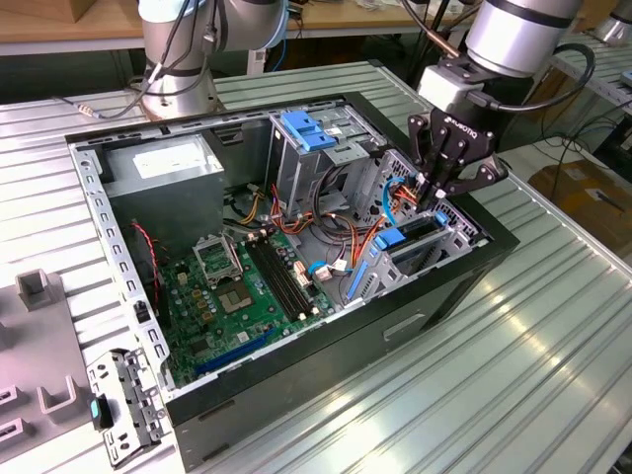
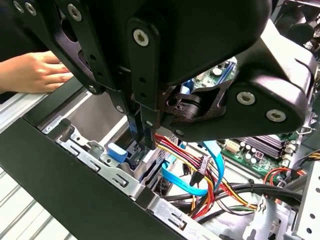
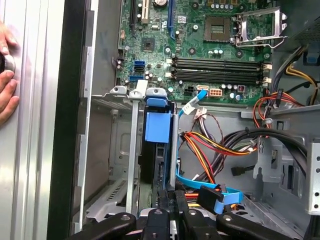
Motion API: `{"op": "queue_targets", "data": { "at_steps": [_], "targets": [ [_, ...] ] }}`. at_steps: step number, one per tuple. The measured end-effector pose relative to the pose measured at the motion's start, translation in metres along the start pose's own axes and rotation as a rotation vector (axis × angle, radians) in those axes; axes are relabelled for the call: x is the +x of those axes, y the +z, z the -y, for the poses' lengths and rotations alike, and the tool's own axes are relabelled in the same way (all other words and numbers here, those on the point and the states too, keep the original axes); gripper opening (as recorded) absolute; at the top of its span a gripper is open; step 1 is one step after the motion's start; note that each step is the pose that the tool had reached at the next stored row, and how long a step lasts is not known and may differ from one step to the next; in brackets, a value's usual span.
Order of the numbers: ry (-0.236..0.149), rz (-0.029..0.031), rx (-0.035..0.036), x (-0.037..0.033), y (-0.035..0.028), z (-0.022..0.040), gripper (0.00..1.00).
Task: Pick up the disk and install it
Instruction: 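Insert the first disk wire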
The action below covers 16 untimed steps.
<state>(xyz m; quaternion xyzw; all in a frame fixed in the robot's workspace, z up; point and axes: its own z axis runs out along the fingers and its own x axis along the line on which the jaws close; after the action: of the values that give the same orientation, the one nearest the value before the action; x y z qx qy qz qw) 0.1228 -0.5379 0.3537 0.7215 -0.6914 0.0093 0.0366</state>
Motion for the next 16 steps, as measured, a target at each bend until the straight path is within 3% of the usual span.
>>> {"op": "queue_targets", "data": {
  "at_steps": [5, 16],
  "targets": [
    [0.020, 0.0006, -0.0013, 0.0019, 0.0058, -0.0004, 0.17],
    [0.038, 0.0019, -0.0024, 0.0062, 0.0075, -0.0032, 0.17]
  ]
}}
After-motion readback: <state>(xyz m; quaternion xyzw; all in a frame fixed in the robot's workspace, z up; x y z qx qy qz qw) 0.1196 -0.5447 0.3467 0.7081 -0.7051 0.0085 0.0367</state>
